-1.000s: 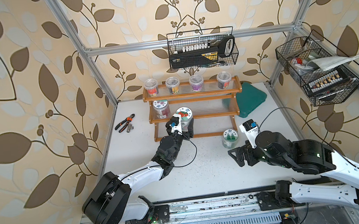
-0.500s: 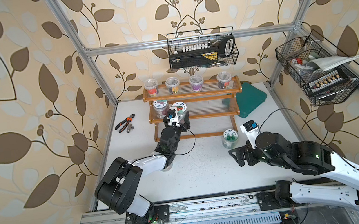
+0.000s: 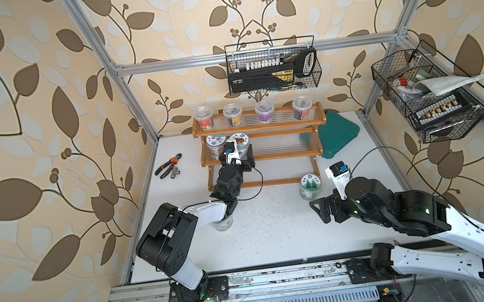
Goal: Place the seed container on the shelf
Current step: Place the seed jar on the shelf.
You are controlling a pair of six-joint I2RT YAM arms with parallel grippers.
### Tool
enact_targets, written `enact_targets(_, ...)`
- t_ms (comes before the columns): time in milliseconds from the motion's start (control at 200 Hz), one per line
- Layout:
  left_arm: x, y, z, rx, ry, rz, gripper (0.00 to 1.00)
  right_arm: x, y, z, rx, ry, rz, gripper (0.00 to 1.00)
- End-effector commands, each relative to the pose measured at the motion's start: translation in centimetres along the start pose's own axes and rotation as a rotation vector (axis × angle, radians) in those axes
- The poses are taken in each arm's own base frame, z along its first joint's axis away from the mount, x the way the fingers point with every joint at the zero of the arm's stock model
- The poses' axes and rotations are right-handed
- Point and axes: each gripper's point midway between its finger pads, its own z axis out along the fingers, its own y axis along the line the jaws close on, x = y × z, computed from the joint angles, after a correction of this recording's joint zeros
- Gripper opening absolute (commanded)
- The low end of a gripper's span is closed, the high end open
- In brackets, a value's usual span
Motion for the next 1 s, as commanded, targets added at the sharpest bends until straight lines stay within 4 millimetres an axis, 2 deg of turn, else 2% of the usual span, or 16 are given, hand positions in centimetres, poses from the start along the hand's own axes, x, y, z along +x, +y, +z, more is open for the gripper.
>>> enact_targets(0, -3.4, -0.1, 0.9, -0.004, -0.102, -0.053, 0.41, 0.2, -0.2, 0.2, 0.001, -0.002, -0.009, 0.99)
enact_targets(450, -2.2, -0.5, 3.0, -0.002, -0.067, -0.047, 0.44, 0.5, -0.8, 0.6, 0.006, 0.009, -0.009, 0.99)
enact_targets(760, -1.7, -0.2, 4.0, -0.039, -0.046, -0.054, 0.52, 0.6, -0.8, 0.9, 0.004, 0.021, -0.011, 0.99)
enact_targets(995, -1.3, -0.3, 3.9, -0.032, -0.035, -0.066, 0.69, 0.9, -1.0, 1.1, 0.008, 0.027, -0.008, 0.99)
